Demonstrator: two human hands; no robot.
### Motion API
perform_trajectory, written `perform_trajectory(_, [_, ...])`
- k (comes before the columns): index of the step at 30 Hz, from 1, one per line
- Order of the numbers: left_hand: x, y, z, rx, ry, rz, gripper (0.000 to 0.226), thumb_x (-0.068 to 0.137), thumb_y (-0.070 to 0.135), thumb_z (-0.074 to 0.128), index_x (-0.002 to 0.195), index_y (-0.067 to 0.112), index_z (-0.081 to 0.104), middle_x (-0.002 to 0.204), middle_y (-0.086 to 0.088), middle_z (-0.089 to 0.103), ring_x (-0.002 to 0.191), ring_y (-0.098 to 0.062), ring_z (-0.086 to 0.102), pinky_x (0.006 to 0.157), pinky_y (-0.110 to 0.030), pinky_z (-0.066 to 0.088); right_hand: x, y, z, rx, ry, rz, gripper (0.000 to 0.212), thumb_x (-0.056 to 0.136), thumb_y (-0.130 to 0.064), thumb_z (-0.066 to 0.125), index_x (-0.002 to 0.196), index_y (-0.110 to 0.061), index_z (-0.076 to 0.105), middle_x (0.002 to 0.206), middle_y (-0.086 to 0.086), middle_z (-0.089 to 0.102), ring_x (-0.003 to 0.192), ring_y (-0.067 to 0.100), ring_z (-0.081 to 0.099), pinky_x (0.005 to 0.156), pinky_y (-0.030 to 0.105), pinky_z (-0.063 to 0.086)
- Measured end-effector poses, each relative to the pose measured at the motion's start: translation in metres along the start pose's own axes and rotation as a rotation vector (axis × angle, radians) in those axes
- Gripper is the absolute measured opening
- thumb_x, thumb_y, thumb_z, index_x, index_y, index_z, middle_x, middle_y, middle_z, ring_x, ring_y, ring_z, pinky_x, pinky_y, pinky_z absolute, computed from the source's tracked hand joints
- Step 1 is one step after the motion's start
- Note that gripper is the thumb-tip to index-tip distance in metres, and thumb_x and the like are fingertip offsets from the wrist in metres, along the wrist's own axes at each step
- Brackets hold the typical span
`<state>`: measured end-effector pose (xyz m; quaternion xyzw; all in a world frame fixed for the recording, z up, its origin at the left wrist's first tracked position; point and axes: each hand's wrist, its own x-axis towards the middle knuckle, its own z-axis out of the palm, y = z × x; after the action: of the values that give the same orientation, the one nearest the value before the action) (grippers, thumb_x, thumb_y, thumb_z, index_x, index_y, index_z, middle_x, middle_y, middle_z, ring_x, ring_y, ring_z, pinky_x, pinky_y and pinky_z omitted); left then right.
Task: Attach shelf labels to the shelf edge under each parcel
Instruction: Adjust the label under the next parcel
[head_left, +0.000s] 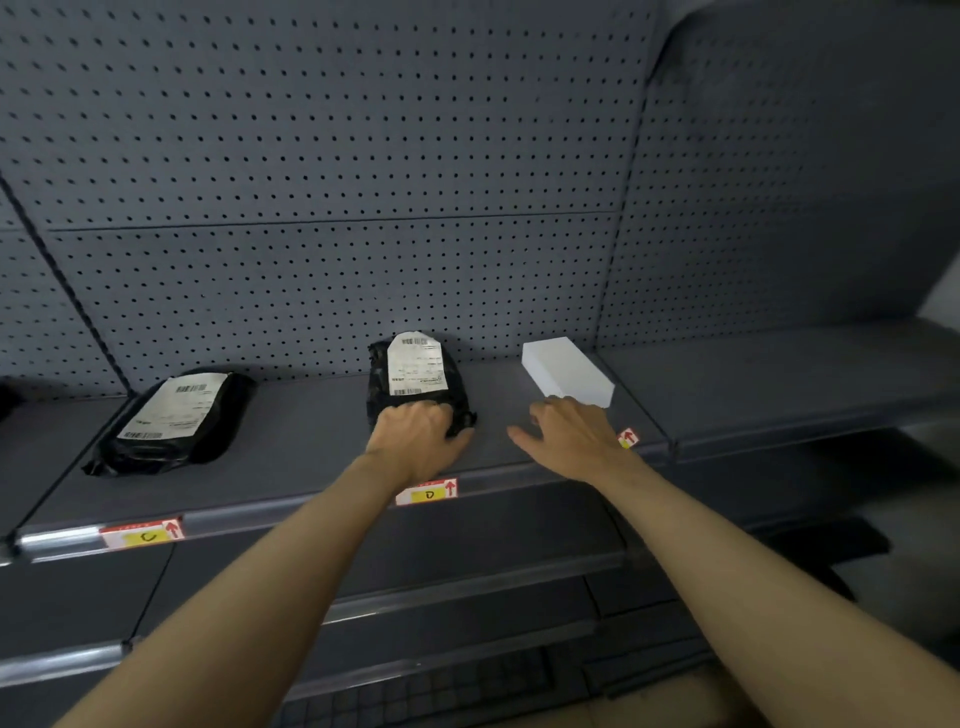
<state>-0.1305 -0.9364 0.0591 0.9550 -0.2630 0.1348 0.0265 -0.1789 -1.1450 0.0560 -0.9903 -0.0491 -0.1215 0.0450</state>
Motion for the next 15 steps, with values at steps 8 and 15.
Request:
perform_trajectory(8, [0.041,0.075,0.008,0.023,0.016,-0.097,0.056,0.089,0.064,0.036,0.09,0.016,0.065,0.094,-0.006,0.07,0.088,-0.028,0.065,0.074,-0.037,0.047,-0.006,0.096,-0.023,-0.018,-0.007,0.02,0.051,0.093,-0.054,0.04,0.093,-0.009,0.063,0.092,0.01,0.062,0.084,0.027,0.058,0.065,0.035,0.045])
perform_trajectory(15, [0.066,0.145,0.029,0.032,-0.058,-0.143,0.051,0.092,0.058,0.039,0.098,0.015,0.065,0.102,-0.009,0.07,0.095,-0.029,0.064,0.077,-0.037,0.046,-0.01,0.16,-0.019,0.007,-0.012,-0.051,0.047,0.091,-0.052,0.041,0.079,-0.01,0.06,0.077,0.006,0.059,0.071,0.022,0.056,0.067,0.04,0.054])
